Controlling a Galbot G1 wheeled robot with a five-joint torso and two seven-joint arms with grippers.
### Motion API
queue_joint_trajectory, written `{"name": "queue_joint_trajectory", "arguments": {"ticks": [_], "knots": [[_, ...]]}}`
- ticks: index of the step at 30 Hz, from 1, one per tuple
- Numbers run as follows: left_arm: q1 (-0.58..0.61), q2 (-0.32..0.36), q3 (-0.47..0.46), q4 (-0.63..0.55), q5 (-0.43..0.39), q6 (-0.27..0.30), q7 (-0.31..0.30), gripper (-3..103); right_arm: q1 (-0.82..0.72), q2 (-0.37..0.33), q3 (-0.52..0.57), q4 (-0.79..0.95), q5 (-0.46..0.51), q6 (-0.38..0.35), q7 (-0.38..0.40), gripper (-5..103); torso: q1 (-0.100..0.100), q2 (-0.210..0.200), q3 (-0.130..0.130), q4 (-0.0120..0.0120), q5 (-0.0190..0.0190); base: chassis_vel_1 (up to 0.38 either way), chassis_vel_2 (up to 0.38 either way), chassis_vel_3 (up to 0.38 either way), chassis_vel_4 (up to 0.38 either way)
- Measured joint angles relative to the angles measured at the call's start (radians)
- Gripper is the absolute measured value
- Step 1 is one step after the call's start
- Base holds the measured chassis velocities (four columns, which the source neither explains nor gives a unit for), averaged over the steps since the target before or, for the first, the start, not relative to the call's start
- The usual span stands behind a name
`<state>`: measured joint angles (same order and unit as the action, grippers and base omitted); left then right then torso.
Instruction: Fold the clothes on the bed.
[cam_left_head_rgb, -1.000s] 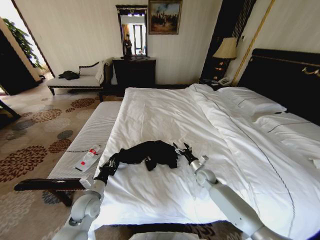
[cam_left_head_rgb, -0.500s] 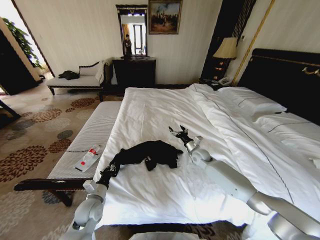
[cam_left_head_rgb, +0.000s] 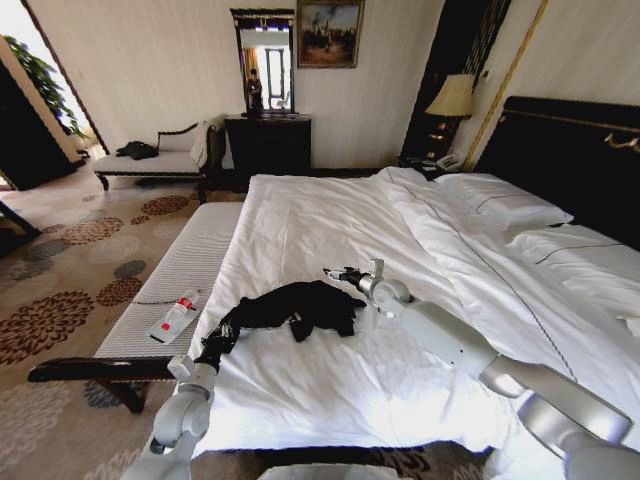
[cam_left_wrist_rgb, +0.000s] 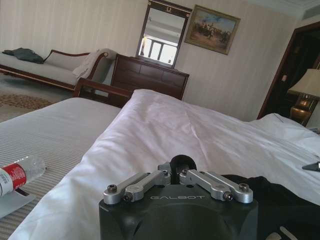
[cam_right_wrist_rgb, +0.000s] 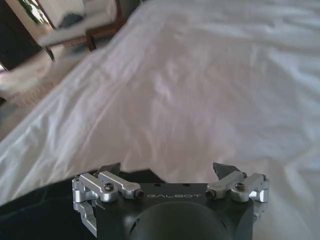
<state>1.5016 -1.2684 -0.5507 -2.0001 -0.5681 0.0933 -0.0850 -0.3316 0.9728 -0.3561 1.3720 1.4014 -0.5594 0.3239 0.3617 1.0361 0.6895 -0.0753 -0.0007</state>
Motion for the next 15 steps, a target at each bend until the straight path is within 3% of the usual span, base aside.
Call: {"name": "queue_joint_trajectory", "arguments": {"ticks": [1,3,4,15], "knots": [[0.0,0.0,0.0,0.0,0.0,0.0,0.0,2,0.0,0.0,0.0,0.0,0.0,0.0,0.0,100,0.0,0.0,0.0,0.0,0.0,0.0,0.0,0.0,0.0],[0.0,0.005,-0.006,-0.003,-0.001,0.0,0.0,2,0.01,0.02,0.035,0.008,0.157,-0.144,0.152,100,0.0,0.0,0.0,-0.0004,-0.0002,0.0,0.0,0.0,0.0],[0.0,0.007,-0.01,-0.004,-0.001,0.0,0.0,2,0.015,0.03,0.049,0.011,0.225,-0.177,0.209,100,0.0,0.0,0.0,-0.0002,-0.0001,0.0,0.0,0.0,0.0],[0.008,0.003,-0.02,-0.006,-0.003,-0.009,0.0,2,0.041,0.078,0.066,-0.048,0.254,-0.193,0.257,100,0.0,0.0,0.0,-0.0003,0.0,0.0,0.0,0.0,0.0]]}}
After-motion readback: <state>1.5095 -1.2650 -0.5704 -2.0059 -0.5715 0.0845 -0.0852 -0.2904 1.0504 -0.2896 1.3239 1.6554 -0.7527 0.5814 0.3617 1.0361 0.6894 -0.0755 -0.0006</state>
